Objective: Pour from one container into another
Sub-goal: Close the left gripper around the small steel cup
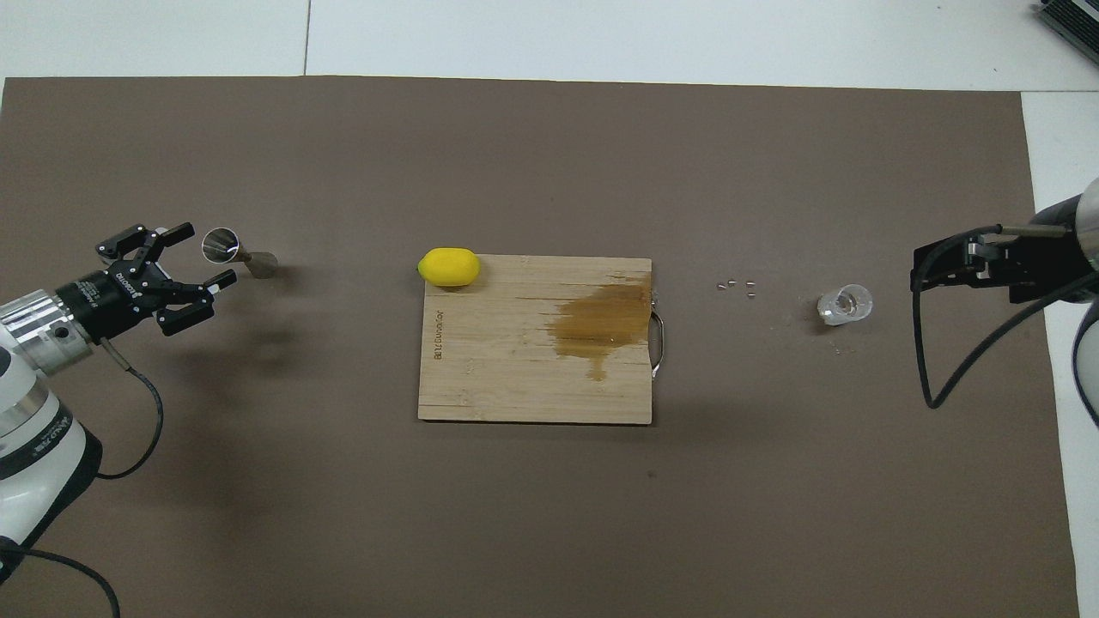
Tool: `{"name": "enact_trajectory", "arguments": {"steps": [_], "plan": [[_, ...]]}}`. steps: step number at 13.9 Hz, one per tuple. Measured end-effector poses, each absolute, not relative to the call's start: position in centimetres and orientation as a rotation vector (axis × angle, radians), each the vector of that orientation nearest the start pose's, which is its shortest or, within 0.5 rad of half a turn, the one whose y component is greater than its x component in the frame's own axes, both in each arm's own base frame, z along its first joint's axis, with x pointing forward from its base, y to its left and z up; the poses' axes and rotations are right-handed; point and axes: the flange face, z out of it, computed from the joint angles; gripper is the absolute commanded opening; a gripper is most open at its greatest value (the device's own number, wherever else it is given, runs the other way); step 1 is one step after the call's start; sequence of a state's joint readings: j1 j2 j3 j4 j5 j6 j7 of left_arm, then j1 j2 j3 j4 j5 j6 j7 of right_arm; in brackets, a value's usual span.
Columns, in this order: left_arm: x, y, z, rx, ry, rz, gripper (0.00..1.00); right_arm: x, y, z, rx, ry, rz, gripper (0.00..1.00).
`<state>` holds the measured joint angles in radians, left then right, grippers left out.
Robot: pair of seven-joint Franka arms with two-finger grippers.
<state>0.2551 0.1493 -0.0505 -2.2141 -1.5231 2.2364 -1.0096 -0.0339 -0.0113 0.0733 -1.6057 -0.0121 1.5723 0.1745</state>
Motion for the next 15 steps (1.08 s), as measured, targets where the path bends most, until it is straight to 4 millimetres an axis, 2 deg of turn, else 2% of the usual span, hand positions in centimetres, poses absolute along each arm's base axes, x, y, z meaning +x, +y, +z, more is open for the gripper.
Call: {"name": "enact_trajectory", "arguments": {"steps": [7, 11, 13, 14, 15], "plan": [[54.7, 8.3, 31.5, 0.797, 1.948, -0.589, 0.81, 55.0, 2.1, 61.4, -3.149, 0.213, 0.032, 1.00], [54.7, 8.0, 31.1, 0.781, 1.944, -0.585, 0.80, 55.0, 2.1, 61.4, -3.149, 0.213, 0.032, 1.00], [54.8, 8.0, 30.9, 0.780, 1.940, -0.582, 0.75, 55.0, 2.1, 61.4, -3.149, 0.213, 0.032, 1.00], [54.8, 7.9, 30.9, 0.780, 1.939, -0.582, 0.69, 55.0, 2.1, 61.4, -3.149, 0.213, 0.032, 1.00], [54.8, 7.9, 30.9, 0.779, 1.938, -0.582, 0.54, 55.0, 2.1, 61.4, -3.149, 0.213, 0.032, 1.00]]}}
